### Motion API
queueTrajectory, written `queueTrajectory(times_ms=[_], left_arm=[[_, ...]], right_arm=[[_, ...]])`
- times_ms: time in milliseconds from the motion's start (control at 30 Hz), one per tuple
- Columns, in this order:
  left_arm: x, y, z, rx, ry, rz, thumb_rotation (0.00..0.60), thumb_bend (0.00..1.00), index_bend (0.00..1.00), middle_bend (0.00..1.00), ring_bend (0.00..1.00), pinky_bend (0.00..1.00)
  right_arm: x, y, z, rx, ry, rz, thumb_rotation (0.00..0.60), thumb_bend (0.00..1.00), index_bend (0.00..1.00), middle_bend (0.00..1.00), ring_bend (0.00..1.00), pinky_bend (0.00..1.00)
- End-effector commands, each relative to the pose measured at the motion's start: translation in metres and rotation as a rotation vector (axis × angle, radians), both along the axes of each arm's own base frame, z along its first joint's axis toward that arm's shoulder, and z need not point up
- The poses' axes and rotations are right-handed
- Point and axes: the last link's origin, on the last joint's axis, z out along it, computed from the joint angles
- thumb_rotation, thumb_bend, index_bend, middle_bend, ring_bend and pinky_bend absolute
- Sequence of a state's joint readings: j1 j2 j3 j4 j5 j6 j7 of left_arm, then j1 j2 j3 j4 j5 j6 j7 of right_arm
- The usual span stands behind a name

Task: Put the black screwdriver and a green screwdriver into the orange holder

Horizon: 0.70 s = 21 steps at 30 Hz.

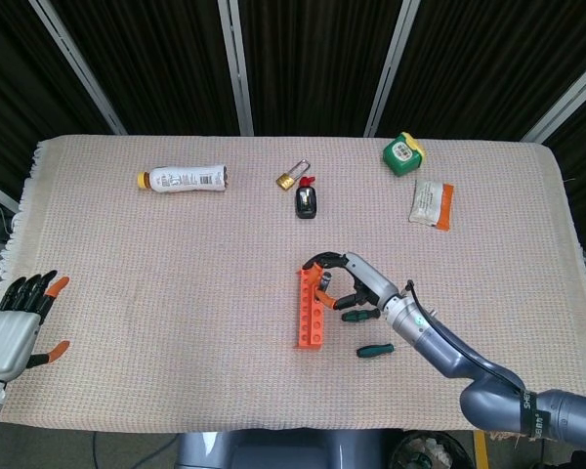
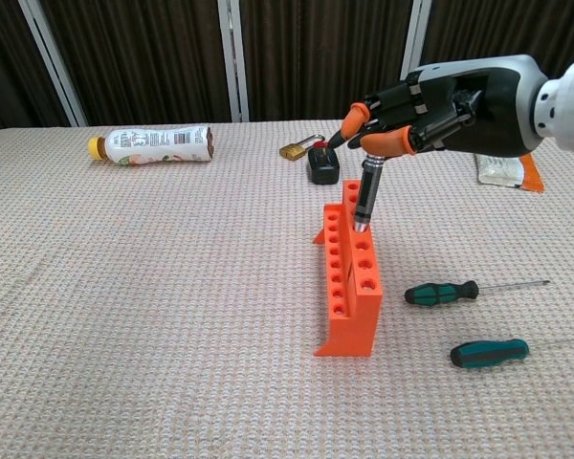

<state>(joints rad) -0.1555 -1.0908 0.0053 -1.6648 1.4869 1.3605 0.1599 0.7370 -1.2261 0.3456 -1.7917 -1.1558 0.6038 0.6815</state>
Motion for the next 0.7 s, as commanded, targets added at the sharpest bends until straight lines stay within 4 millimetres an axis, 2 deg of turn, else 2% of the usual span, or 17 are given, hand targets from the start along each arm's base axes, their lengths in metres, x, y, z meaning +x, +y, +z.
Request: queueTrajectory(times_ms=[33,433,700], left_arm=[[0.000,0.001,0.000,0.001,0.001,0.000,0.600,0.19,0.09,0.00,0.00,0.00],[-0.001,0.001,-0.001,-0.003,0.000,0.004,0.600,0.19,0.09,0.00,0.00,0.00],[-0.001,0.002,-0.001,-0.001,-0.003,-0.002,0.600,0.19,0.09,0.00,0.00,0.00]], right_arm=[[0.000,0.001,0.000,0.005,-0.012,-0.009,0.600,0.40,0.48,0.27,0.13,0.19],[0.003,0.013,0.000,0.054,-0.060,-0.029,0.600,0.40,0.49,0.28,0.14,0.20],[0.013,0.022,0.002,0.080,-0.095,-0.016,0.600,0.40,0.50,0.28,0.14,0.20]])
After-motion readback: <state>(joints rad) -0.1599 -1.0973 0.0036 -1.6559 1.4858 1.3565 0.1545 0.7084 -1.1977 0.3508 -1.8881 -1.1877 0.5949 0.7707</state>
